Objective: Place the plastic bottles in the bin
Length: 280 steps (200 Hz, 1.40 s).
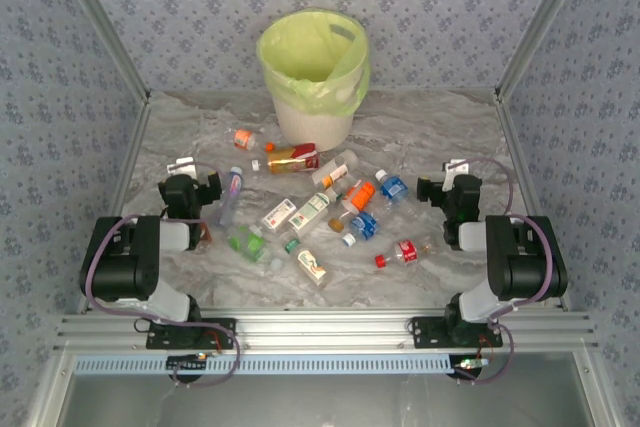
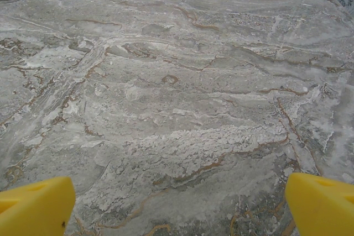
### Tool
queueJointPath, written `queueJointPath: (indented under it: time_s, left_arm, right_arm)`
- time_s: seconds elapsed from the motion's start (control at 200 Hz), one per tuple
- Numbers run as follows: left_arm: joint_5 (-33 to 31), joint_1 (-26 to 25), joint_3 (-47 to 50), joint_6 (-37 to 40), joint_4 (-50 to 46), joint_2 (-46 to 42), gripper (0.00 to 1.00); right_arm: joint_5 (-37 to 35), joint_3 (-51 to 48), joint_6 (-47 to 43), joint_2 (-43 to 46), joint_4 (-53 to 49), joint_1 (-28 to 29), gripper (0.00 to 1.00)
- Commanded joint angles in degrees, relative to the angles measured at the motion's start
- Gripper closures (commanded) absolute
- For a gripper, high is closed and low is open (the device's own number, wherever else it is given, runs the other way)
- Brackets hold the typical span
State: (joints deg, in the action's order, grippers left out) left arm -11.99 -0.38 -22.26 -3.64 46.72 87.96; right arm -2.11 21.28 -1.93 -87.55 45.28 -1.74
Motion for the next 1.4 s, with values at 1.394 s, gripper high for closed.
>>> queueJointPath:
  time_s: [1.394]
  left_arm:
    - [4.64, -5.95, -13.4, -33.05, -40.22, -24.2, 0.01]
  right_arm:
    - [2.2, 40.25, 10.99, -4.8, -78.02, 15.23, 0.0]
